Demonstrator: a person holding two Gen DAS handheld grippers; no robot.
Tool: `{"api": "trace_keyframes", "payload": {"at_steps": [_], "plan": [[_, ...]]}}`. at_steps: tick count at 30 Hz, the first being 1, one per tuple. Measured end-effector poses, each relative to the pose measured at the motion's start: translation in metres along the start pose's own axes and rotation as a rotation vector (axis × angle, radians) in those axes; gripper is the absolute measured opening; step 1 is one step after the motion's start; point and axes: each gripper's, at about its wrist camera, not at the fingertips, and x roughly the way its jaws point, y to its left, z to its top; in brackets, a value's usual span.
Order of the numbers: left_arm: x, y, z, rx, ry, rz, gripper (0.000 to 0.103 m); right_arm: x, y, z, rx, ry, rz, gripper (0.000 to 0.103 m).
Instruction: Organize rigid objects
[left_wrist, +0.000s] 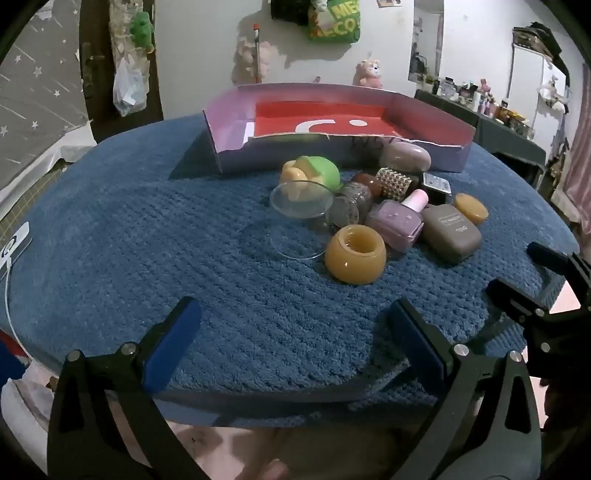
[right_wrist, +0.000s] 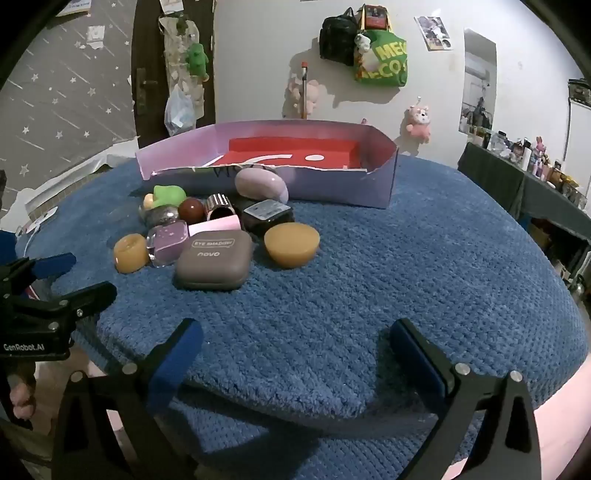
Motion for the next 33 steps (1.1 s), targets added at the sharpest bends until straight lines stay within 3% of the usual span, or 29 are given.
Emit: {"api": "trace_keyframes", "payload": {"at_steps": [33], "plan": [[0.0022,0.0007,0.0012,-0.006,0.004,0.005,0.103,-0.0003,0.0007,0.0004,0.004,-0.003,-0.006,0.103]]}}
